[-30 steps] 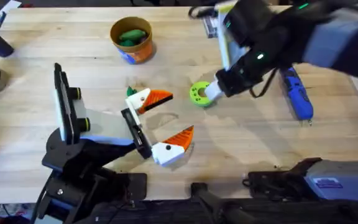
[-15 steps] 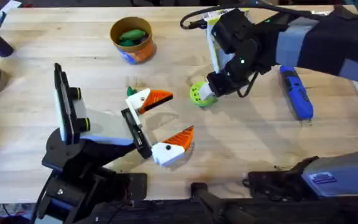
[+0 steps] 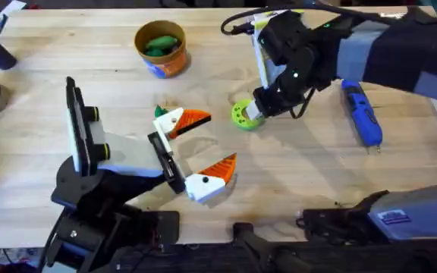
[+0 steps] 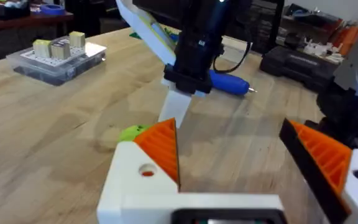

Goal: Pick up the gripper from the table and insert it into the empty holder that is missing its gripper. Then pick up a screw, insert it into the mounting hole, and use the screwdriver to tighten it. Finally, clean up the table by picking up the vegetable and placing it into the bucket.

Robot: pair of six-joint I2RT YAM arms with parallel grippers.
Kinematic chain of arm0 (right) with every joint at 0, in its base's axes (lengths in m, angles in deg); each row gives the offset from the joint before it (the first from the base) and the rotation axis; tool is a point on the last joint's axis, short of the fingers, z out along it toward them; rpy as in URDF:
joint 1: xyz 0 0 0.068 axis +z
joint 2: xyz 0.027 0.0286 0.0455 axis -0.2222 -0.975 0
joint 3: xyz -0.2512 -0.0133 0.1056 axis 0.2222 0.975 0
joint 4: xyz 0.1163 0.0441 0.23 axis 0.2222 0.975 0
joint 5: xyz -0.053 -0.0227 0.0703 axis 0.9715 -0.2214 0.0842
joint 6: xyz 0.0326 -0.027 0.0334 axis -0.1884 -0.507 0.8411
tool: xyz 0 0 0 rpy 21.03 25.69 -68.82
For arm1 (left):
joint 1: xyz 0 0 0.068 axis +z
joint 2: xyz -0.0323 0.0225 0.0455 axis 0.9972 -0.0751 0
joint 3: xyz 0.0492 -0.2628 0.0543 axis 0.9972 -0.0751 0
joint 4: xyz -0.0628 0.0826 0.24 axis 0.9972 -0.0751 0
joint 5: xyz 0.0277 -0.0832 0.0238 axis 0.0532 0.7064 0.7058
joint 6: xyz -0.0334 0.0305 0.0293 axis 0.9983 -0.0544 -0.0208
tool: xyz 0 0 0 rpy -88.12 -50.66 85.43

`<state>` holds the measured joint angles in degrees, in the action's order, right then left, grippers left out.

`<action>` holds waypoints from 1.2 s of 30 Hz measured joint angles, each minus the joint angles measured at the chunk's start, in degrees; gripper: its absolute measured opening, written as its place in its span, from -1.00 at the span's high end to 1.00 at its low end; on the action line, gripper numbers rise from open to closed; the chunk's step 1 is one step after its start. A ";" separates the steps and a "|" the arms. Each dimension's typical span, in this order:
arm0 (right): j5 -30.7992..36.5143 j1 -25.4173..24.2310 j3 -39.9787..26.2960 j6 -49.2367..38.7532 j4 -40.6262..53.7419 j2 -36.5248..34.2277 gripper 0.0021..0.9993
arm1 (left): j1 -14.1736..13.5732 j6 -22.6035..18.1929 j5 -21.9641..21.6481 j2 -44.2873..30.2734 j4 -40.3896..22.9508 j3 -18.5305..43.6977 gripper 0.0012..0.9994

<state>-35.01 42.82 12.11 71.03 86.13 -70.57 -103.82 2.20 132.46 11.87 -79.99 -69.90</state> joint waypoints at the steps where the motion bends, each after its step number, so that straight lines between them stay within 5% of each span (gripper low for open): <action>1: 0.00 0.00 0.00 0.00 0.00 0.00 0.42 | 0.00 0.00 0.00 0.00 0.00 0.00 -0.98; 13: 0.02 0.00 0.00 0.02 -0.36 -1.52 0.71 | 0.00 0.00 0.00 0.00 0.00 0.00 -0.98; 17: 0.61 -0.11 -0.11 0.03 -0.39 -1.86 0.97 | 0.00 0.00 -0.02 0.00 0.00 0.00 -0.98; 28: 0.63 -0.11 -0.65 0.00 1.14 -2.06 0.99 | 0.00 0.00 0.00 0.00 0.00 0.00 -0.98; 36: 0.66 -0.11 -6.99 0.00 10.06 -2.54 0.99 | 0.00 0.00 -0.02 0.00 0.00 0.00 -0.98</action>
<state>-34.36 42.71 5.12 71.03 96.19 -73.11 -103.82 2.20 132.43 11.87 -79.99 -69.90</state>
